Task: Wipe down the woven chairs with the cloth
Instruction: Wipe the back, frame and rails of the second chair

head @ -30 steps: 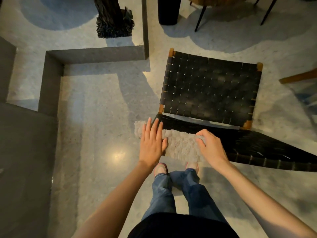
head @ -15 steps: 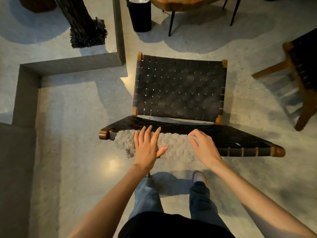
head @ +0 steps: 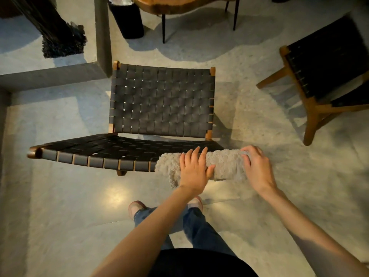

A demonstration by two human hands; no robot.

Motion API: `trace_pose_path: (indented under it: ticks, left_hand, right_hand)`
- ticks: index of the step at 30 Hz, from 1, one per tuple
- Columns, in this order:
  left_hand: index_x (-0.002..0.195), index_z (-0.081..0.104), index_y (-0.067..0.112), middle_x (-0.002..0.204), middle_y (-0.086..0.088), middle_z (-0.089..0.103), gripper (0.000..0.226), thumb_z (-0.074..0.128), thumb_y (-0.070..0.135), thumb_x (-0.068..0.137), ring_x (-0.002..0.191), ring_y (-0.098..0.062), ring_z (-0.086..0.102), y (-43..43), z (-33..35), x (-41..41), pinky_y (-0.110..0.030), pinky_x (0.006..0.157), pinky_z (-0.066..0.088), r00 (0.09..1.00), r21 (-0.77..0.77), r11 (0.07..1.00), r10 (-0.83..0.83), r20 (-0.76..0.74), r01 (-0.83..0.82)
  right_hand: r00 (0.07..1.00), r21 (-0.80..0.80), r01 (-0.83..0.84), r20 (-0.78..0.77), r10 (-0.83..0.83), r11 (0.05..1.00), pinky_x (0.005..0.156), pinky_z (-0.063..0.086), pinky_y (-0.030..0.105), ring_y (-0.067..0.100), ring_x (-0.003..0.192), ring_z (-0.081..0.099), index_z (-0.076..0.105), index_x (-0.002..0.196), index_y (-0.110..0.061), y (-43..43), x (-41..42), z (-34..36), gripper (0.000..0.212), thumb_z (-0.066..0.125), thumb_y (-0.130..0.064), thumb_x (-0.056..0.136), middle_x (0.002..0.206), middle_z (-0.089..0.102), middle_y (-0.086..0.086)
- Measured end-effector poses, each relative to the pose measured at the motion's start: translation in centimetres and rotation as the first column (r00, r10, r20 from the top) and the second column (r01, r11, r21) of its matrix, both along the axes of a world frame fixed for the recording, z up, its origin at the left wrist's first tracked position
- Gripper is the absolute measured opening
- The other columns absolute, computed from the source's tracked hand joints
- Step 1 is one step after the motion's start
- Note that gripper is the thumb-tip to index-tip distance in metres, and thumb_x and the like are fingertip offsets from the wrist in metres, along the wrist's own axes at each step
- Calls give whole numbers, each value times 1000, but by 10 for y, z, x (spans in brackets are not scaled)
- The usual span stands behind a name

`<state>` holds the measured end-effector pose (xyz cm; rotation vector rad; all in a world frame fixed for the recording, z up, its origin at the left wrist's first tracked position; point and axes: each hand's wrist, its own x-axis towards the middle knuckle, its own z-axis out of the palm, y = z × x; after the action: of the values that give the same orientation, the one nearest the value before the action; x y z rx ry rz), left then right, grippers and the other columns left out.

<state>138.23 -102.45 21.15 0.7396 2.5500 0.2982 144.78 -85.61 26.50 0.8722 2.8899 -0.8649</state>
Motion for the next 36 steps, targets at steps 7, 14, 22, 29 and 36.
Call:
trace_pose_path:
  ticks: [7,14,22,29,36]
  left_hand:
    - [151,5,16,159,-2,0,58,30,34,102,146,-17,-7,30,11,5,-33,115,-12,995,229,972,21,101,-43]
    - [151,12,27,159,4,7,54,28,38,100,145,-16,-11,-19,6,5,-39,116,-16,993,105,990,-89,-77,97]
    - [143,40,19,150,-6,35,52,55,13,94,141,-28,28,-10,4,14,-37,115,14,986,192,973,-100,-136,125]
    - [144,38,21,148,-6,39,52,55,17,95,135,-29,36,-17,4,10,-39,111,29,978,176,972,-129,-165,158]
    - [143,39,25,139,0,47,50,52,30,95,126,-20,41,-17,-1,3,-28,107,32,996,241,969,-39,-75,56]
  right_hand:
    - [995,277,87,-73,-69,957,95,36,41,30,118,39,57,124,-15,6,14,-19,34,56,-27,93,135,49,10]
    - [997,-70,74,-1,-74,995,71,49,22,22,104,61,45,130,-17,-37,6,-55,45,33,-44,96,126,52,9]
    - [997,164,26,-79,-13,986,66,57,27,27,94,69,59,117,-8,-43,18,-68,35,70,-13,84,121,58,19]
    - [979,211,-181,-51,196,960,69,59,31,31,105,65,60,119,-7,-27,28,-63,38,71,-11,83,128,55,19]
    - [1000,87,8,20,-10,996,65,37,23,26,93,64,56,114,-6,-26,1,-61,27,41,-24,102,114,60,11]
